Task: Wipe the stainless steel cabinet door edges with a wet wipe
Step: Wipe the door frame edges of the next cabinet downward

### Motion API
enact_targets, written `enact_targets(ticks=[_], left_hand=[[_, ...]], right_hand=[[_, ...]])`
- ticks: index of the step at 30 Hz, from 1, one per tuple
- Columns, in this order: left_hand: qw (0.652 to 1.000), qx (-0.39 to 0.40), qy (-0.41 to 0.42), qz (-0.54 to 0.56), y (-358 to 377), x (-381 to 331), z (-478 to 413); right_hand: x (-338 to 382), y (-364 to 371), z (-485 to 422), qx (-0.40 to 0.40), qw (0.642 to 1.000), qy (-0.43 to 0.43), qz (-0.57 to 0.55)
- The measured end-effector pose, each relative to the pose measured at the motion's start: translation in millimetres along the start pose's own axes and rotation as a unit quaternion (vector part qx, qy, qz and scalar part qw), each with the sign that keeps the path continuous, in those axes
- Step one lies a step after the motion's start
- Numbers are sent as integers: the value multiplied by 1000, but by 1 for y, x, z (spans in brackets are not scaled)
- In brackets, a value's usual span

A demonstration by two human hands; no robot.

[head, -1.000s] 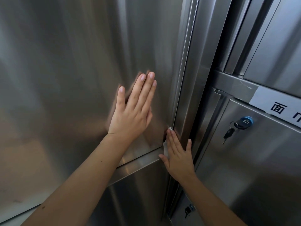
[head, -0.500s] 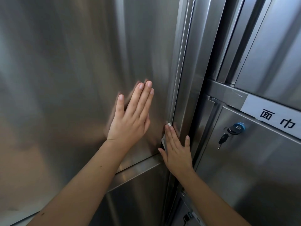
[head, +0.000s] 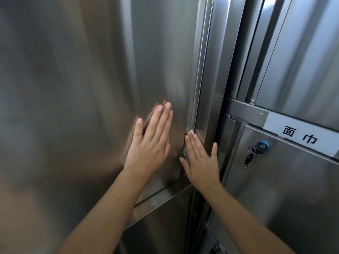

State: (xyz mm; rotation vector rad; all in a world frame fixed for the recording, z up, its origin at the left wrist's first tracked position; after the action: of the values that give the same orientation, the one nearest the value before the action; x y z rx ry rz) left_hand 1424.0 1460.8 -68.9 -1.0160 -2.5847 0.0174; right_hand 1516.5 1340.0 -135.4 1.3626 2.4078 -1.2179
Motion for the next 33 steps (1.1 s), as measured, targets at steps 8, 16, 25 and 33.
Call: enact_targets(ticks=[8, 16, 25, 33], left_hand=[[1000, 1, 2, 3, -1, 0, 0], [1000, 1, -5, 6, 0, 0, 0], [1000, -1, -2, 11, 0, 0, 8], [1000, -9, -7, 12, 0, 0, 8]], right_hand=[[-2, -1, 1, 9, 1000, -13, 23], [-8, -7, 3, 49, 987, -90, 122], [-36, -20, -14, 61, 949, -169, 260], [-46, -21, -18, 74, 927, -207, 305]])
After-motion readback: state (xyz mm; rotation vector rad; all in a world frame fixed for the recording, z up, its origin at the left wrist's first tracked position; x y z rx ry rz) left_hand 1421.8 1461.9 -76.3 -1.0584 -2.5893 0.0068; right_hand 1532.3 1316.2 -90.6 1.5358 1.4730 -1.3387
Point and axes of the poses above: each hand's wrist, its own z-axis away from the middle knuckle, its own y-axis out of the palm, x = y × z, the point moved 2 cm from there along -z, towards the middle knuckle, and after that the axes turned 14 degrees about -y, right-handed, at the moved point
